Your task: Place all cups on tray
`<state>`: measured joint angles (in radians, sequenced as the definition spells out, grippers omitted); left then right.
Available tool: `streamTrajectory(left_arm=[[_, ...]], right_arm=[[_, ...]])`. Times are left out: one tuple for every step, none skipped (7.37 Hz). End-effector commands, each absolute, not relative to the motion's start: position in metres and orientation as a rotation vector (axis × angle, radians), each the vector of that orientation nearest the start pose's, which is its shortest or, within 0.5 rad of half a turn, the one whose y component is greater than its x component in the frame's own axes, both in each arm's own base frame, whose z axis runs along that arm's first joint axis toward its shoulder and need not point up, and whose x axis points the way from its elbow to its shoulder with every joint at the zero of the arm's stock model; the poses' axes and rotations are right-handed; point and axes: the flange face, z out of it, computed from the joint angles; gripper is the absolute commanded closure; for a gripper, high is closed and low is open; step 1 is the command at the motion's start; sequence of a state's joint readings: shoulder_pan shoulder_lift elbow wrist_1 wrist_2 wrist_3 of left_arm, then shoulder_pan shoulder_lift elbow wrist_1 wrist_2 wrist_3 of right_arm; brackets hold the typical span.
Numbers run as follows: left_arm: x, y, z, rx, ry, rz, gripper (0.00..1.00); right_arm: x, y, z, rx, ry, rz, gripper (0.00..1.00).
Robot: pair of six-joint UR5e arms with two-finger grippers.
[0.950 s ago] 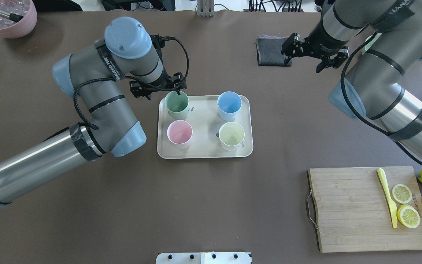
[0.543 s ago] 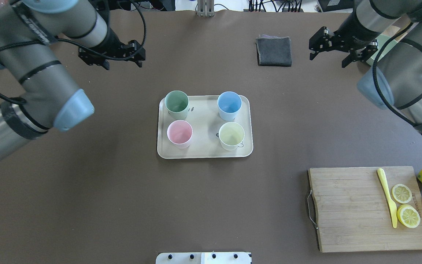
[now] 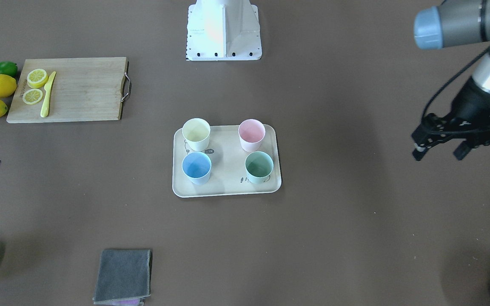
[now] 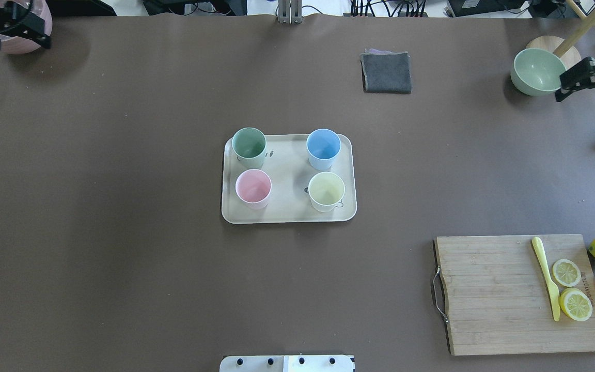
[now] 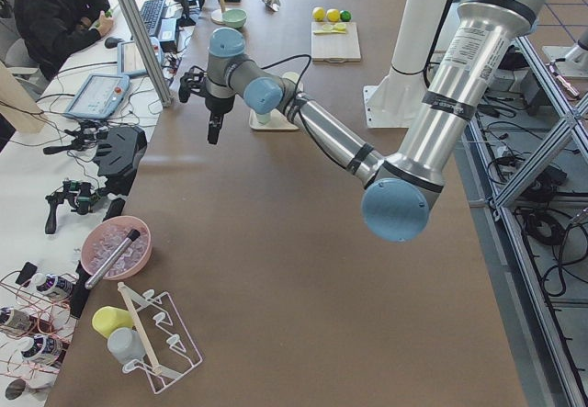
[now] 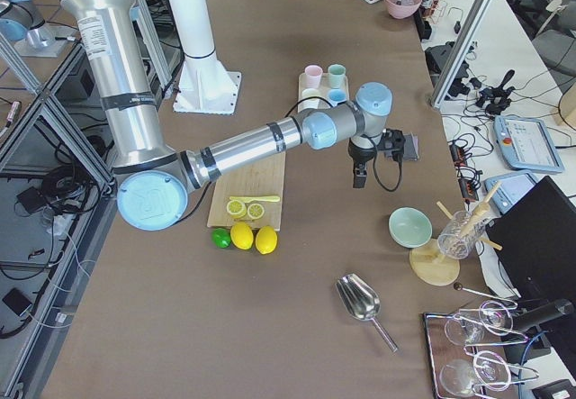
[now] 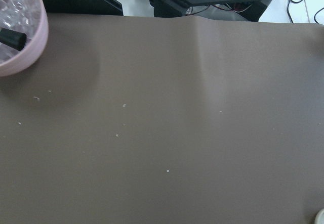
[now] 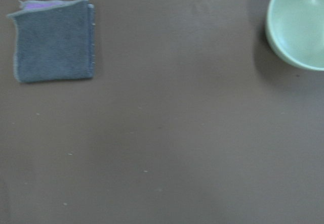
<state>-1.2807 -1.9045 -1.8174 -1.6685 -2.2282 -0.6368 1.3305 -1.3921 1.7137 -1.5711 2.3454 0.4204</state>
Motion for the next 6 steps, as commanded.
streamTrajectory(left_arm=[[0.033, -0.574, 0.423, 0.262, 0.824, -0.122, 0.02], [0.03, -0.578, 0.462, 0.193, 0.802, -0.156, 0.02], [0.02, -0.563, 0.502, 0.133, 0.778, -0.196, 0.02], [0.005, -0.559, 0.522, 0.11, 0.769, -0.226, 0.02], [-0.011, -0.549, 0.542, 0.12, 0.757, -0.169, 0.02], [-0.033, -0.534, 0.564, 0.139, 0.738, -0.105, 0.02]], right_arm=[[-0.003, -0.525, 0.561, 0.039, -0.801, 0.026, 0.0], [0.016, -0.508, 0.588, 0.032, -0.793, 0.015, 0.0], [0.038, -0.49, 0.609, 0.033, -0.784, 0.014, 0.0], [0.056, -0.474, 0.626, 0.036, -0.773, 0.011, 0.0], [0.067, -0.463, 0.634, 0.034, -0.772, 0.026, 0.0], [0.07, -0.458, 0.638, 0.029, -0.772, 0.035, 0.0]])
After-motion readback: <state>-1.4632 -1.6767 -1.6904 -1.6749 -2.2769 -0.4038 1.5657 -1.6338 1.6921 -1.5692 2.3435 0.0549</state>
